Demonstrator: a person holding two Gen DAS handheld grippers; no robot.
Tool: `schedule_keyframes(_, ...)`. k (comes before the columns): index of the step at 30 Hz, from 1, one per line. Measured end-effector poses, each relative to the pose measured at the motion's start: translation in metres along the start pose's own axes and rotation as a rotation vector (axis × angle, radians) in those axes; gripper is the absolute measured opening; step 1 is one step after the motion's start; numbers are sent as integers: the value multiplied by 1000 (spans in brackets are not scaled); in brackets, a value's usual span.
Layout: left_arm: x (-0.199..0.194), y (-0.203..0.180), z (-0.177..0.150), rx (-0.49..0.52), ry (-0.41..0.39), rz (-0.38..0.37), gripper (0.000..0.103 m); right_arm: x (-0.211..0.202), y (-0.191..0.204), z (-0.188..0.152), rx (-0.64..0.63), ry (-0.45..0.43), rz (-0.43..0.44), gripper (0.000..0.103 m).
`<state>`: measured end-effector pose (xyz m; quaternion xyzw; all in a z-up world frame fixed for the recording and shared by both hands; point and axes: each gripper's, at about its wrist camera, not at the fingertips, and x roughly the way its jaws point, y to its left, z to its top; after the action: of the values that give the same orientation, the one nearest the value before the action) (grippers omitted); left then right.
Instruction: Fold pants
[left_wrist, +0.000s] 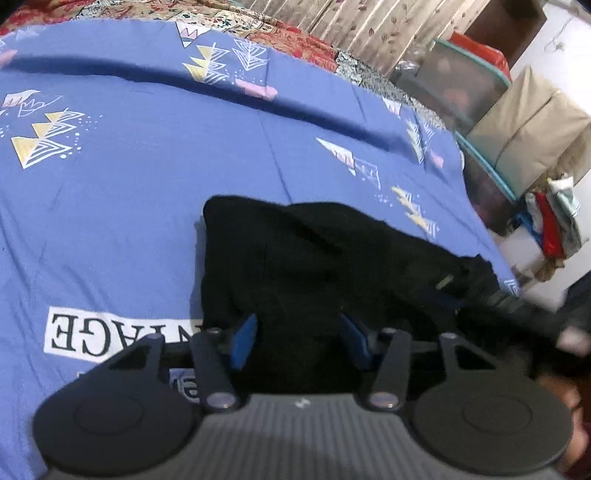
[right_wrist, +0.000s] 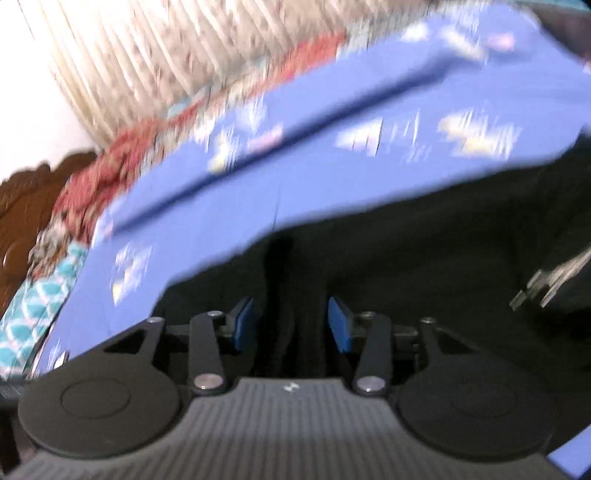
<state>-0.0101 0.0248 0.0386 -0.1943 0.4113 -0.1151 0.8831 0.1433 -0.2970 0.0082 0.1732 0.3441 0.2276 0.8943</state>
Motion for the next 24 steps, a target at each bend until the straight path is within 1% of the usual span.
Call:
schedule_keyframes(2,3,-2,-3,10,8,11,46,-10,1,5,-9,-39,20,39)
schedule_keyframes(3,5,-2,-4,10,11,14,46,-14,3,5,-23,-50,40,38)
schedule_keyframes(4,7,-3,-5,13,15,21,46,-16,5,3,-45,-51,67,37)
schedule_keyframes(5,10,-5,-5,18,22,32,46,-6,19,-3,-68,-42,90,36)
schedule_keyframes(6,14,-6,-6,27,34,46,46,0,21,-7,-101,-17,109,36)
schedule_keyframes(8,24,-10,-10,59,60,80,46,19,25,-14,-126,46,104,36)
schedule_keyframes(9,28,-12,-12,79,68,98,46,32,22,-19,-123,92,96,36)
schedule_keyframes(11,34,-16,-14,113,70,115,47,57,20,-25,-163,154,1,33)
schedule_keyframes(13,38,-22,-16,145,63,140,49,65,6,-25,-147,155,22,33)
schedule_keyframes(14,39,-24,-17,159,61,152,49,67,7,-22,-141,162,16,33)
schedule_keyframes(17,40,-28,-18,175,61,173,50,64,6,-21,-177,157,3,33)
schedule_keyframes(20,36,-30,-17,166,66,181,51,56,-4,-15,-118,159,35,34)
schedule_keyframes(21,34,-30,-15,163,70,189,51,50,-5,-13,-103,163,36,34)
schedule_keyframes(22,33,-32,-14,160,73,197,52,43,-5,-9,-106,159,25,36)
schedule_keyframes(24,27,-34,-11,149,76,208,53,9,-2,-13,-133,120,2,40)
